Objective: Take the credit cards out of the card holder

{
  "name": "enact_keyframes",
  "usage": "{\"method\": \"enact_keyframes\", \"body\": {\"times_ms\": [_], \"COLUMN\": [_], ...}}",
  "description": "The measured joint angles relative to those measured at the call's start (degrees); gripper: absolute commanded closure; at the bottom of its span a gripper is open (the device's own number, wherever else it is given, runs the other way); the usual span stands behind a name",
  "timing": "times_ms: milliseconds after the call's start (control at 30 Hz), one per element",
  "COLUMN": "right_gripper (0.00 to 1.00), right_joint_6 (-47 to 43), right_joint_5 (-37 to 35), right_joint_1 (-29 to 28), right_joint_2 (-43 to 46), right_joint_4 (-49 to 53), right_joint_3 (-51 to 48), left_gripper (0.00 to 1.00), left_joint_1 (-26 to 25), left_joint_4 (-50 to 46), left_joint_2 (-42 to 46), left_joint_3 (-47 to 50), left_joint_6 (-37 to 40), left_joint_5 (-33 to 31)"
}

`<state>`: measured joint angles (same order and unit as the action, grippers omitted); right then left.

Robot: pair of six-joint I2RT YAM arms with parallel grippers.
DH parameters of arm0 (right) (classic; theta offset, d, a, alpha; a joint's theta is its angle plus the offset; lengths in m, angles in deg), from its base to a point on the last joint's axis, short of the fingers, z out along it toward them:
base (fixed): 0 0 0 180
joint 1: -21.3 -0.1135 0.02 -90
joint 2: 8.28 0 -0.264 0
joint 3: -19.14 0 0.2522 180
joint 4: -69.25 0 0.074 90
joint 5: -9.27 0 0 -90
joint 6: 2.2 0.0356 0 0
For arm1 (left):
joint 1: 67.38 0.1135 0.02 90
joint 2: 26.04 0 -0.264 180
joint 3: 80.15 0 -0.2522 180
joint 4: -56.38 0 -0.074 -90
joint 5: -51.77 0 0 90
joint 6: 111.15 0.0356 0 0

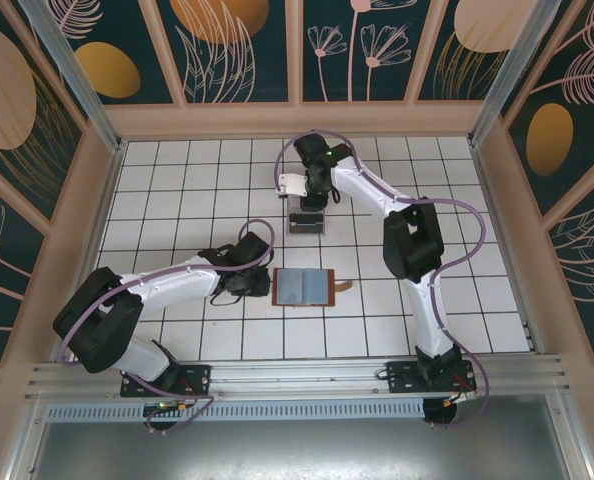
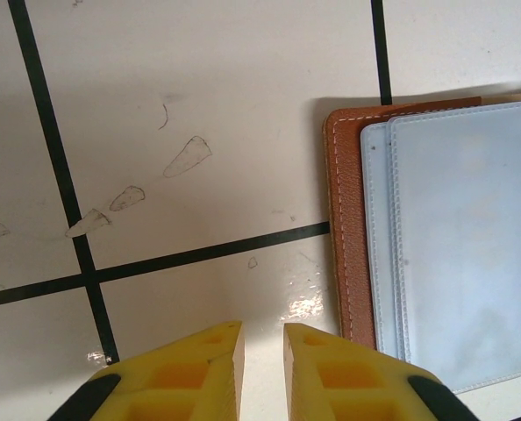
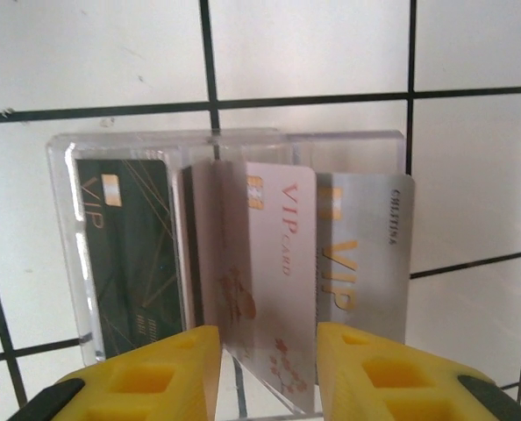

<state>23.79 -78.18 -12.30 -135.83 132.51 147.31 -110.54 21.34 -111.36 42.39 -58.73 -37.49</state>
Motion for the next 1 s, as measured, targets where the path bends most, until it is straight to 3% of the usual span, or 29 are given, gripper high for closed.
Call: {"method": "enact_keyframes", "body": {"times_ms": [1000], "right_gripper": [0.62], "right_joint_6": [1.33], "right_joint_5": [-1.46], "right_joint_1": [-2.54], "right_joint_2": [4.81], "right_joint_4": [-2.23], "right_joint_3": [-6.40], "left_gripper": [0.78], "left_joint_1": [0.00], "left_joint_4": [0.02], "left_joint_2": [0.96], "left_joint_3": [0.04], "left_joint_6": [-0.17], "left_joint_5": [0.00]}}
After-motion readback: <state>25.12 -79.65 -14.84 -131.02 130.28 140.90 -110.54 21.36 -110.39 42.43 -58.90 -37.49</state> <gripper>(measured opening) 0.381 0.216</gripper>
